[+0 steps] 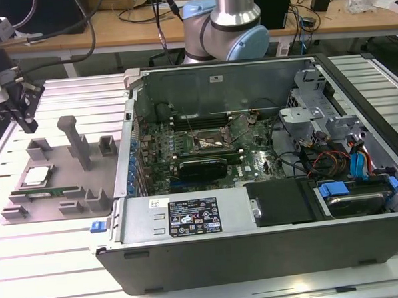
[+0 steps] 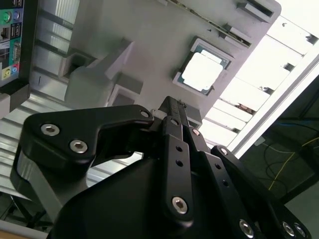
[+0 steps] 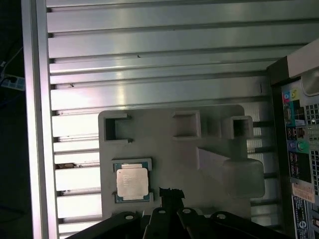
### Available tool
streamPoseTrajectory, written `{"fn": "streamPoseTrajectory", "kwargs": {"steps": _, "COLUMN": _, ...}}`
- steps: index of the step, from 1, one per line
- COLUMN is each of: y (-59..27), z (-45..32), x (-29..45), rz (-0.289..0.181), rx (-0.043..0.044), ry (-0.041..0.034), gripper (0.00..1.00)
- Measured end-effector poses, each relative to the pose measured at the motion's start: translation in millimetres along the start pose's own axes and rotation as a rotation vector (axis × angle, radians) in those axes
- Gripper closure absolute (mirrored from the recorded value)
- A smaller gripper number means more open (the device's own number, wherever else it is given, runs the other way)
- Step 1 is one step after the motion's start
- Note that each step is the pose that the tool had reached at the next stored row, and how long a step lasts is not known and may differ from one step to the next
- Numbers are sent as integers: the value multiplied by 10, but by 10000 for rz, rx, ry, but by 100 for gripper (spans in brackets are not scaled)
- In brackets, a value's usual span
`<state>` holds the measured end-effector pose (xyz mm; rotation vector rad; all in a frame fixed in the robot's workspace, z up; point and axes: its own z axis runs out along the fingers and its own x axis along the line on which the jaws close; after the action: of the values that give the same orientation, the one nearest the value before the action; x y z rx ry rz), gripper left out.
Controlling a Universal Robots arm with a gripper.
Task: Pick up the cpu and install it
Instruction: 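Reach for the cpu, then pick up the cpu and move it towards the insertion slot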
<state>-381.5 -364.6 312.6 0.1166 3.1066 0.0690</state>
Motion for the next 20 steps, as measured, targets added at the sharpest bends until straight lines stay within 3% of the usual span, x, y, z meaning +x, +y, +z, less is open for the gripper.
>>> {"fn": "streamPoseTrajectory", "kwargs": {"steps": 12, "y": -1, "z": 13, "x": 11, "rz": 1, "rx": -3, "ry": -4, "gripper": 89}}
{"fn": "streamPoseTrajectory", "kwargs": {"steps": 20, "y": -8, "z": 51, "x": 75, "rz": 1, "rx": 0, "ry": 0, "gripper": 89}}
